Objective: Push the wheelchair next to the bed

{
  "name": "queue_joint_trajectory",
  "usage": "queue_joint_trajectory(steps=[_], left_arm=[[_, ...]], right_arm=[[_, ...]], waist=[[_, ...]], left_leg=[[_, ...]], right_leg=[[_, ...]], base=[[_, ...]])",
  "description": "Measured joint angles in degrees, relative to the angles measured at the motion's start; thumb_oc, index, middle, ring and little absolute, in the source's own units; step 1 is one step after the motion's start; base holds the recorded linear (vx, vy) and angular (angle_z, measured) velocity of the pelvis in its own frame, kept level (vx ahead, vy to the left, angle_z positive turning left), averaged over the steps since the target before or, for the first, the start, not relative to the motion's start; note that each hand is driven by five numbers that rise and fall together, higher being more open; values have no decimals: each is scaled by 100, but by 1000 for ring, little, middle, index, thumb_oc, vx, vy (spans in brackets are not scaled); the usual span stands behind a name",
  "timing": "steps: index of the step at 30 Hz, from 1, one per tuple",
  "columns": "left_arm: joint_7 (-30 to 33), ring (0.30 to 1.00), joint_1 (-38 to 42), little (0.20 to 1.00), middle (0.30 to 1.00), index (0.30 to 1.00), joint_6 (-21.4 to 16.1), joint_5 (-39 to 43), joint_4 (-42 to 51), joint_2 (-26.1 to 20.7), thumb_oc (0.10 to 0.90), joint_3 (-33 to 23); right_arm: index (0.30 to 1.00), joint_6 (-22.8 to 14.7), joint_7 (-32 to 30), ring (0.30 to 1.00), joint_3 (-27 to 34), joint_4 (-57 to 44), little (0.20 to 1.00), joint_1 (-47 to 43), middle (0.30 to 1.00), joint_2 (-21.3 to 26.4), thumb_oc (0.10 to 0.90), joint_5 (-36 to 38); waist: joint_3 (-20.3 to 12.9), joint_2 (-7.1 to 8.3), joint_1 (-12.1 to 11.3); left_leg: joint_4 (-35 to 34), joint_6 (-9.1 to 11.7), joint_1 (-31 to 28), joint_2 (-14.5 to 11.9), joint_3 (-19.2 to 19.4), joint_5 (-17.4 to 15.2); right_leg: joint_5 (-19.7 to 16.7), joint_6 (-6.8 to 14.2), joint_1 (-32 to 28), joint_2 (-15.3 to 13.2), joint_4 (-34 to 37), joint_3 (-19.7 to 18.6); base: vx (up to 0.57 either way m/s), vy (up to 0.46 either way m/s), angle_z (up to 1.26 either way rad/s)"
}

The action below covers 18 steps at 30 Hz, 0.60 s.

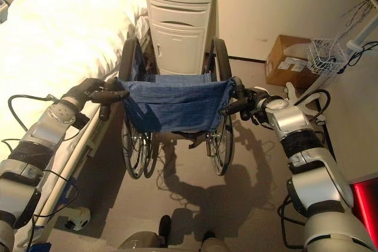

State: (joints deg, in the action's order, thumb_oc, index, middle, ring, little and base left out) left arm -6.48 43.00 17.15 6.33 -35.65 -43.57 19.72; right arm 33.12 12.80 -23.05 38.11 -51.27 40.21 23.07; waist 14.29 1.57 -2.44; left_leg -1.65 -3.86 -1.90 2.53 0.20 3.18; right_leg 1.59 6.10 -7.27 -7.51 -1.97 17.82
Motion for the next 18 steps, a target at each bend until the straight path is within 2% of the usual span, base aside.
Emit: queue_joint_trajectory(steps=[3,8,13,18], left_arm=[[-166,900,-1,900,900,900,46,704,-81,-14,800,-101],[-289,900,-232,900,900,900,110,1980,-170,-16,800,-386],[-347,900,-750,900,900,900,91,3172,-192,-11,800,-951],[-557,900,-1221,900,900,900,-131,3933,-197,45,800,-1215]], right_arm=[[900,103,-1,900,-12,-24,900,-3,900,109,800,270],[900,110,-28,900,-32,-25,900,-4,900,222,800,508],[900,-22,-37,900,-27,-31,900,-3,900,459,800,783],[900,-187,-35,900,77,-25,900,17,900,675,800,1158]], waist=[[33,55,11],[45,55,36],[106,55,47],[118,78,73]], left_leg=[[9,-1,-15,14,4,1],[17,-8,-40,34,6,5],[3,-41,-73,40,12,27],[-28,-40,-80,51,44,27]], right_leg=[[0,0,-26,-8,0,-5],[0,0,-26,-24,1,-13],[0,0,-32,-24,19,-41],[-1,1,-41,-22,93,-103]], base=[[-1,11,2],[-1,2,1],[0,0,0],[-28,-13,-4]])
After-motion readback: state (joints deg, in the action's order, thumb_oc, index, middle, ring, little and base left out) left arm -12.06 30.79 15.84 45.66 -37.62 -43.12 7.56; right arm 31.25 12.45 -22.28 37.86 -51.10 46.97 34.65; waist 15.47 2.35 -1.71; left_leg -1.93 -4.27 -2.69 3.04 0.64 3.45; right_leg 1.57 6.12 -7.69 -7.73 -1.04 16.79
